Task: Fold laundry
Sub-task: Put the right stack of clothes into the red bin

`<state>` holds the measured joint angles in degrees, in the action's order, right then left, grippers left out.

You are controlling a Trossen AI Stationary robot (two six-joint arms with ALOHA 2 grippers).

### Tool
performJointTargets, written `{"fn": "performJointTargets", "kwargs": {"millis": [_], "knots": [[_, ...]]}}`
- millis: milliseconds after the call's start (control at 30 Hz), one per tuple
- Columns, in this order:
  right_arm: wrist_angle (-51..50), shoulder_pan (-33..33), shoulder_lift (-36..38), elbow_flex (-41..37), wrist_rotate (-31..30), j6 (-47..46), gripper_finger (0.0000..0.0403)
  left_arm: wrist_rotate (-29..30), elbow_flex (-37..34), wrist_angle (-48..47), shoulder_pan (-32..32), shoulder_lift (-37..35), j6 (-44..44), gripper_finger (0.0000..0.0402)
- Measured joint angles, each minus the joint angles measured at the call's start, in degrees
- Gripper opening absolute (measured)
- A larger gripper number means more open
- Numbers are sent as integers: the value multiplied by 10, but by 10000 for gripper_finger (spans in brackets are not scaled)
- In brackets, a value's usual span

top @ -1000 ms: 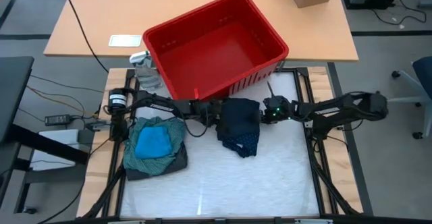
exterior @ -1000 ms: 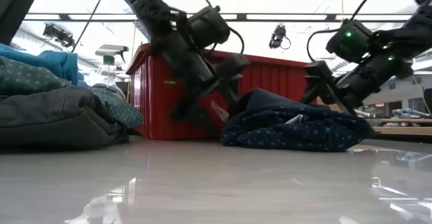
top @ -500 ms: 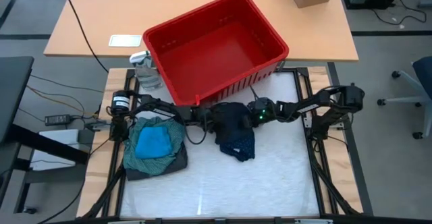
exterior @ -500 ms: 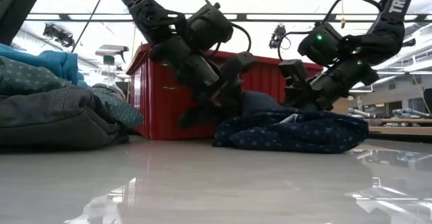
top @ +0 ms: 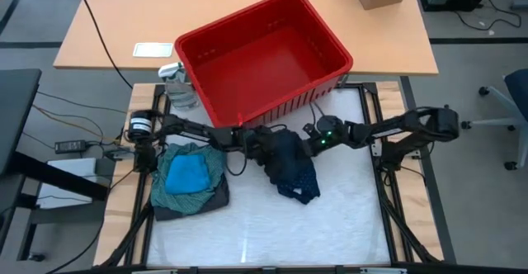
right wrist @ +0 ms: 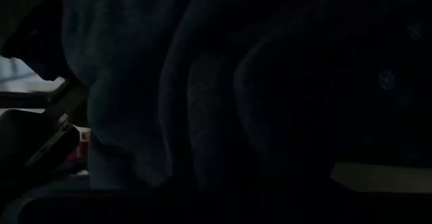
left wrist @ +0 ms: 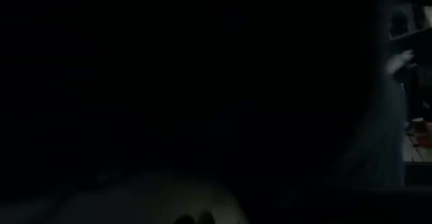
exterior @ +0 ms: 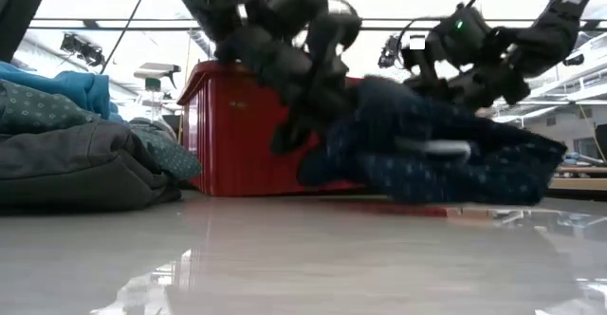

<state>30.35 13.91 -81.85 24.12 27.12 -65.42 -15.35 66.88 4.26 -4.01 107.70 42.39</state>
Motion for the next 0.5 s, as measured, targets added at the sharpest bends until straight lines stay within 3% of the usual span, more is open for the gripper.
{"fn": "performJointTargets", "kwargs": {"millis": [333, 500], "knots": [[1, 5, 161, 13, -50, -44, 79, 46, 46, -100, 0, -118, -48, 43], [-32, 35, 185, 90, -54, -7, 79, 101, 93, -138, -13, -155, -84, 45]]}}
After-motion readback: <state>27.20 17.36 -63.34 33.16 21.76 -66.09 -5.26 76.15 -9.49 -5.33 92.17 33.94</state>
